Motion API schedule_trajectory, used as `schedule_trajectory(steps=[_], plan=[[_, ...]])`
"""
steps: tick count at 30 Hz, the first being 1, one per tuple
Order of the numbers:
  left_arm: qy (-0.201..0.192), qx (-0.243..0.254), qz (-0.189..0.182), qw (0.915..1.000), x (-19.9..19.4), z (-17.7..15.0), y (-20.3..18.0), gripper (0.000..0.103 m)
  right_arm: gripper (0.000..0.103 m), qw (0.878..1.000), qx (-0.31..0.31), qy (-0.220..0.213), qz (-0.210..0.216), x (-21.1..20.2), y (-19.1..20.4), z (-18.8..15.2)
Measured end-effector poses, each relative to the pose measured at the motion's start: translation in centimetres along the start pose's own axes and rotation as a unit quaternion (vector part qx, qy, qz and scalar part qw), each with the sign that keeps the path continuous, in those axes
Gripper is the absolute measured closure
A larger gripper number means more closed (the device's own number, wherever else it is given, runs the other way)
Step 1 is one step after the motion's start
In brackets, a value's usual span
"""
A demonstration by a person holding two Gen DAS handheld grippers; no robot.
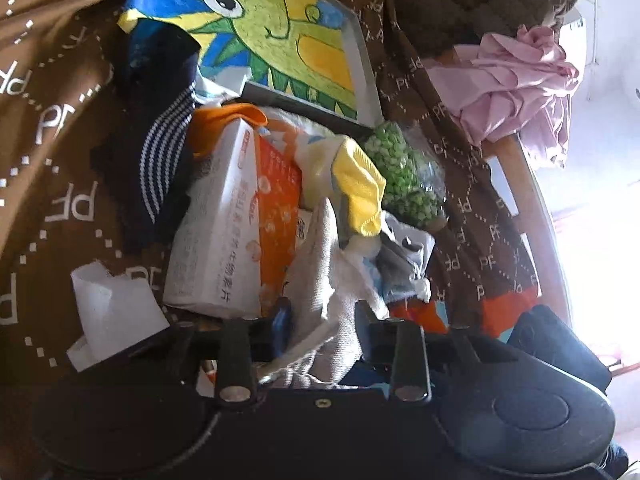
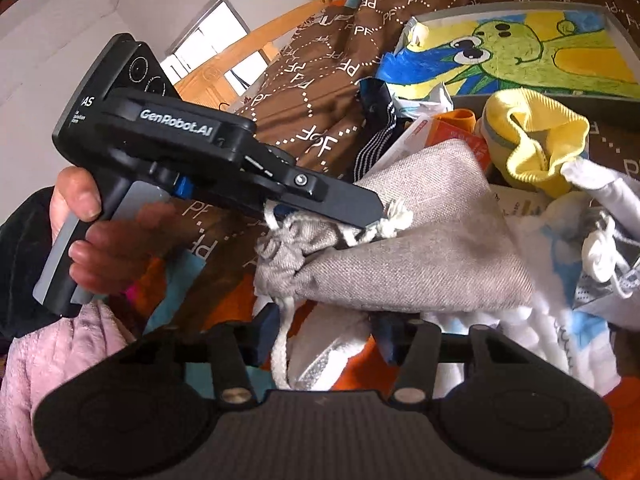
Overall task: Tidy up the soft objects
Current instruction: 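Grasp the grey drawstring pouch with the left gripper while the right tool approaches, then lift the grey pouch with the left gripper and lower it into the picture tray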
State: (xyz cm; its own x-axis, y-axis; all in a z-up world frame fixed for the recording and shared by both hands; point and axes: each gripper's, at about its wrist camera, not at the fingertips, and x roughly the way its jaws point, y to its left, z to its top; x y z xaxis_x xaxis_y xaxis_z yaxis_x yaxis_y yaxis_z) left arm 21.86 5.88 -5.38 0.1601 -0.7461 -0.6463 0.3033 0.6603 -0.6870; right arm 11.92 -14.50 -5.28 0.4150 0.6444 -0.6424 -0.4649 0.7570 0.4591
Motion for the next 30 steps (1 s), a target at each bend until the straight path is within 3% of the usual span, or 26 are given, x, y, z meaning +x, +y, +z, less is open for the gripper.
schedule_trajectory(steps=[5,6,7,8,10,14,18,23,25,28,30], plan=[[0.015,0.012,-0.005,0.9998,0.5,-0.3,-0.3,0.061,0.047,1.0,-0.005,0.01,-0.005,0.5,0.3,-0.2],[0.017,0.018,-0.001,0.9997,0.6,-0.3,-0.5,0.068,0.047,1.0,-0.006,0.012,-0.005,0.6,0.3,-0.2],[0.016,0.024,0.007,0.9996,0.6,-0.4,-0.6,0.084,0.047,1.0,-0.006,0.013,-0.006,0.6,0.3,-0.2],[0.013,0.027,0.015,0.9994,0.6,-0.4,-0.7,0.091,0.047,1.0,-0.005,0.012,-0.005,0.6,0.2,-0.2],[0.0,0.011,0.007,0.9999,0.1,-0.2,-0.3,0.094,0.047,1.0,0.0,0.01,0.001,0.5,0.1,-0.2],[-0.055,-0.001,0.013,0.9984,-1.7,0.2,0.1,0.095,0.047,1.0,0.008,0.011,0.018,0.4,0.0,-0.1],[-0.104,0.011,0.046,0.9934,-3.1,0.3,-0.3,0.095,0.046,0.999,0.017,0.016,0.037,0.5,-0.2,-0.2],[-0.151,0.007,0.072,0.9859,-4.9,0.8,0.0,0.095,0.046,0.998,0.06,0.004,0.025,0.5,-1.6,-0.2],[-0.155,0.002,0.071,0.9853,-5.2,0.9,0.3,0.095,0.05,0.995,0.094,-0.001,0.021,0.7,-2.7,-0.3],[-0.151,-0.004,0.07,0.9861,-5.2,1.0,0.7,0.095,0.068,0.993,0.116,-0.001,0.018,1.0,-3.3,-0.6],[-0.149,-0.003,0.068,0.9865,-5.0,0.9,0.5,0.095,0.072,0.992,0.12,0.003,0.027,1.3,-3.3,-0.7]])
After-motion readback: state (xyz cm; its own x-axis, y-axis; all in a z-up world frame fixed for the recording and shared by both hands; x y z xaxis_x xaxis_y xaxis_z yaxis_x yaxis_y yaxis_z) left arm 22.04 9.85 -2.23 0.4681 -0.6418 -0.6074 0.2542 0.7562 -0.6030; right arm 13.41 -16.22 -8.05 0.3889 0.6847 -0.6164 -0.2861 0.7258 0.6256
